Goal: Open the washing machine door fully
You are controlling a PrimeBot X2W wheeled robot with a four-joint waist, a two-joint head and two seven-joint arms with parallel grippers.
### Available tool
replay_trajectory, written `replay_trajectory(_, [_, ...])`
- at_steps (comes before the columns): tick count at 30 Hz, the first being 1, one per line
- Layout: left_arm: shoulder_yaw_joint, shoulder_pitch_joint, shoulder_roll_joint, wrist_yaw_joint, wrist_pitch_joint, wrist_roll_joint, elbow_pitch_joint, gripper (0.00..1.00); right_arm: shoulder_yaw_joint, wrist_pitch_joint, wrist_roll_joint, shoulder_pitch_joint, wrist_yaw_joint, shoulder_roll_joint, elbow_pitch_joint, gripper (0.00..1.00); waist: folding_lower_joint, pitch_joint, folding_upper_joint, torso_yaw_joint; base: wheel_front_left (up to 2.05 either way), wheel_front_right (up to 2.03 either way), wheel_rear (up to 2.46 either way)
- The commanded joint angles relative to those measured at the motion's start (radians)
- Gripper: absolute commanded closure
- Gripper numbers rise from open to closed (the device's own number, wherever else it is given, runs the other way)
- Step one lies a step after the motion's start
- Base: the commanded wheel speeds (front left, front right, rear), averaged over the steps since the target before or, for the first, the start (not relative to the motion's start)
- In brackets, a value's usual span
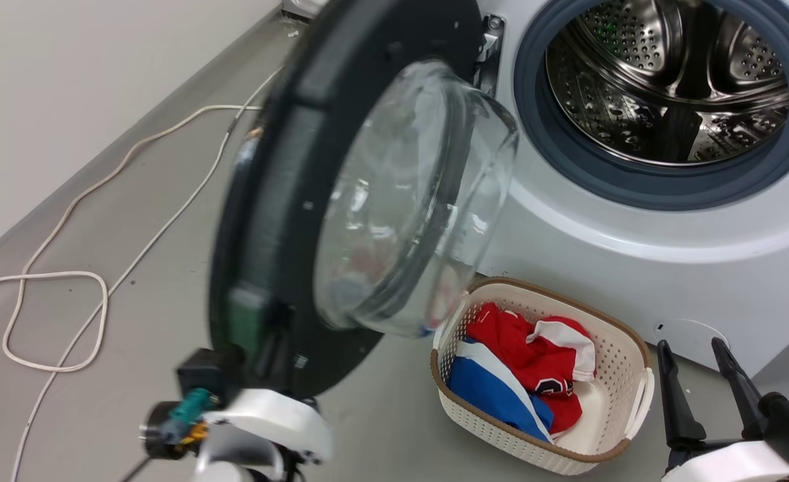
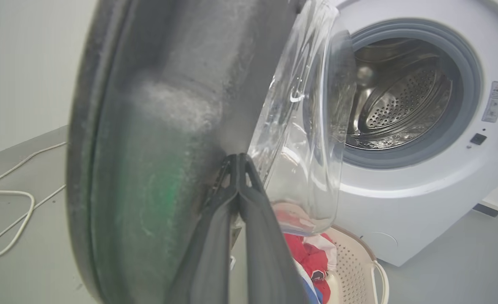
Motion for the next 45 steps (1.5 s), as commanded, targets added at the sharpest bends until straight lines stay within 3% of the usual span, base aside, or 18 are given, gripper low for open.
replay_trajectory(1, [0.03,-0.017,0.023,0.009,-0.011,-0.008,0.01,1.0,0.001,0.001,-0.006,-0.014,0.0,0.001,-0.003,0.0,0.0,0.006,0.0,-0.008,0.0,0.0,0.0])
replay_trajectory(10, [0.244,-0.16,0.117,-0.033,-0.061,-0.132,0.154,1.0,0.007,0.028,-0.027,-0.072,0.0,-0.02,-0.044,0.0,0.0,0.161,0.0,-0.101,0.0,0.0,0.0])
replay_trajectory(20, [0.363,-0.266,0.221,-0.084,-0.055,-0.212,0.32,1.0,0.011,0.011,-0.009,-0.114,0.0,-0.043,-0.023,0.0,0.0,0.218,0.0,-0.139,0.0,0.0,0.0])
replay_trajectory(30, [0.382,-0.368,0.285,-0.134,-0.065,-0.223,0.463,1.0,0.01,0.005,-0.014,-0.133,0.0,-0.057,-0.007,0.0,0.0,0.235,0.0,-0.138,0.0,0.0,0.0])
replay_trajectory(39, [0.36,-0.375,0.274,-0.155,-0.097,-0.204,0.543,1.0,0.012,-0.006,-0.015,-0.115,0.0,-0.041,0.02,0.0,0.0,0.183,0.0,-0.139,0.0,0.0,0.0])
replay_trajectory(45, [0.346,-0.287,0.263,-0.144,-0.125,-0.162,0.49,1.0,0.0,-0.012,-0.02,-0.072,0.0,-0.015,0.042,0.0,0.0,0.093,0.0,-0.131,0.0,0.0,0.0])
